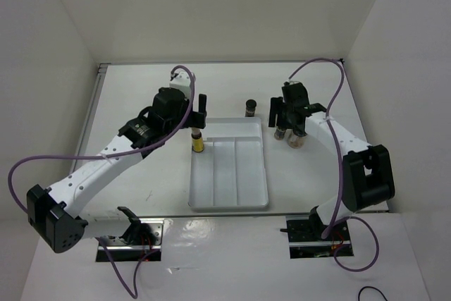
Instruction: Organize the condiment bottles
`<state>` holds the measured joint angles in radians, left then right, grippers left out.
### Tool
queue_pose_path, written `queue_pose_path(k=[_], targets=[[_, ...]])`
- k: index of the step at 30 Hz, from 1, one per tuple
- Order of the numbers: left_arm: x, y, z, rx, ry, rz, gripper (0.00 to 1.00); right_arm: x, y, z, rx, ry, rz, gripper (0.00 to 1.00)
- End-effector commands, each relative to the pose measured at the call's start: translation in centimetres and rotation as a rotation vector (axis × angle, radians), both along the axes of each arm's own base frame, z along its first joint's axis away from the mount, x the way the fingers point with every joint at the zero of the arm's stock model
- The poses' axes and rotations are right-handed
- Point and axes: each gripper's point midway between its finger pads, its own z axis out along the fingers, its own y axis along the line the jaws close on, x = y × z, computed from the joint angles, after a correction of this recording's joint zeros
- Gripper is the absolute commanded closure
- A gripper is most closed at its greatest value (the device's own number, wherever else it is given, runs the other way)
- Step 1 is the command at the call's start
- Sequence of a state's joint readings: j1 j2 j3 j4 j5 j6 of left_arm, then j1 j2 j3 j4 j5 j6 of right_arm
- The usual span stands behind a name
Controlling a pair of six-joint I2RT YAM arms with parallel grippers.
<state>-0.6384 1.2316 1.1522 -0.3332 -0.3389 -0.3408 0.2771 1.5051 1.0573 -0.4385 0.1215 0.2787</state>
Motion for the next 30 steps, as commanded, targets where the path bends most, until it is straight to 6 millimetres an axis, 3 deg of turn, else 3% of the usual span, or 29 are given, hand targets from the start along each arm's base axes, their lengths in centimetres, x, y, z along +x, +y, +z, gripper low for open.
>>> queue_pose_path(k=[1, 6, 7, 9, 12, 13, 15, 18, 23, 30], targets=[[0.2, 0.3, 2.5, -0.017, -0.065, 0.016, 0.01, 0.3, -0.2, -0.6, -0.029, 0.021, -0.023, 0.24], [0.2, 1.1, 3.2, -0.032, -0.08, 0.028, 0.01, 0.4, -0.5, -0.8, -0.04, 0.027, -0.042, 0.42], [0.0, 1.1, 3.6, -0.043, -0.088, 0.02, 0.01, 0.2, -0.5, -0.9, -0.043, 0.036, -0.041, 0.51], [0.1, 1.5, 3.5, -0.047, -0.096, 0.032, 0.01, 0.4, -0.5, -0.5, -0.04, 0.027, -0.042, 0.57], [0.5, 2.1, 3.2, -0.055, -0.094, 0.055, 0.01, 0.1, -0.2, -0.4, -0.044, 0.039, -0.032, 0.76], [0.9, 2.5, 2.9, -0.055, -0.086, 0.078, 0.01, 0.3, 0.3, 0.4, -0.031, 0.017, -0.031, 0.81], [1.4, 3.2, 2.5, -0.05, -0.081, 0.122, 0.01, 0.1, 0.2, 0.8, -0.032, 0.02, -0.03, 0.85], [2.3, 5.3, 1.3, -0.041, -0.06, 0.238, 0.01, -0.1, 1.0, 3.9, -0.015, -0.031, -0.01, 0.89], [4.0, 7.7, -0.3, -0.07, -0.045, 0.31, 0.01, -1.6, 4.8, 8.5, 0.1, -0.11, 0.099, 0.92], [6.6, 9.1, -2.8, -0.027, 0.0, 0.303, 0.01, -3.3, 10.4, 11.6, 0.219, -0.153, 0.248, 0.94]])
